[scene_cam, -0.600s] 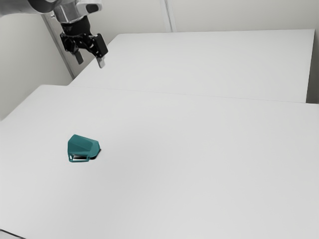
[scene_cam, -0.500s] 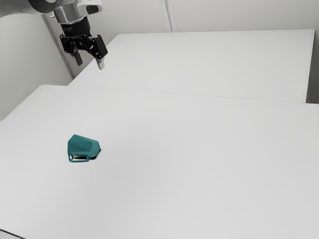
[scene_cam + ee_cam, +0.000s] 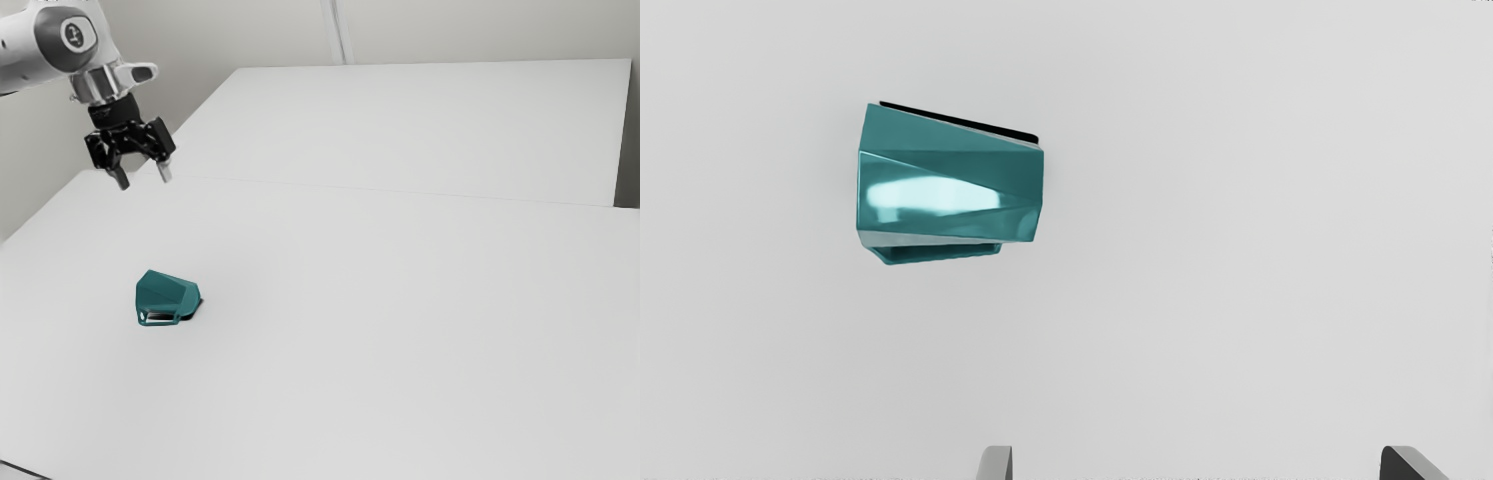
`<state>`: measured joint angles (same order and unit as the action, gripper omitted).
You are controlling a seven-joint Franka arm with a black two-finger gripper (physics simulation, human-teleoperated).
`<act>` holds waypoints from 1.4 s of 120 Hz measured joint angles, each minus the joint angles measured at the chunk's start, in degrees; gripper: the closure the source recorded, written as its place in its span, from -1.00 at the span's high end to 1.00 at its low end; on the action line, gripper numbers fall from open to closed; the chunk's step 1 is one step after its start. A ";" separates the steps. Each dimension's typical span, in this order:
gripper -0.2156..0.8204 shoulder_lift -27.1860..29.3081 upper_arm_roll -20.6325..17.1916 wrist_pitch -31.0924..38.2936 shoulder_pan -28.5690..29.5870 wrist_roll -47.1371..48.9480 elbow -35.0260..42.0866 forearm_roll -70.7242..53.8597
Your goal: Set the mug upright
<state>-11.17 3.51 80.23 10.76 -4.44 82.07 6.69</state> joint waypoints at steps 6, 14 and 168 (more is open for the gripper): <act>0.58 -0.74 2.14 -0.01 0.14 -0.56 0.56 1.70; 0.58 -2.05 5.19 -0.05 0.34 -1.61 0.82 4.15; 0.58 -23.37 11.25 0.57 13.71 -27.03 2.16 26.24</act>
<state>-34.54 14.76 80.80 24.46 -31.46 84.22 32.93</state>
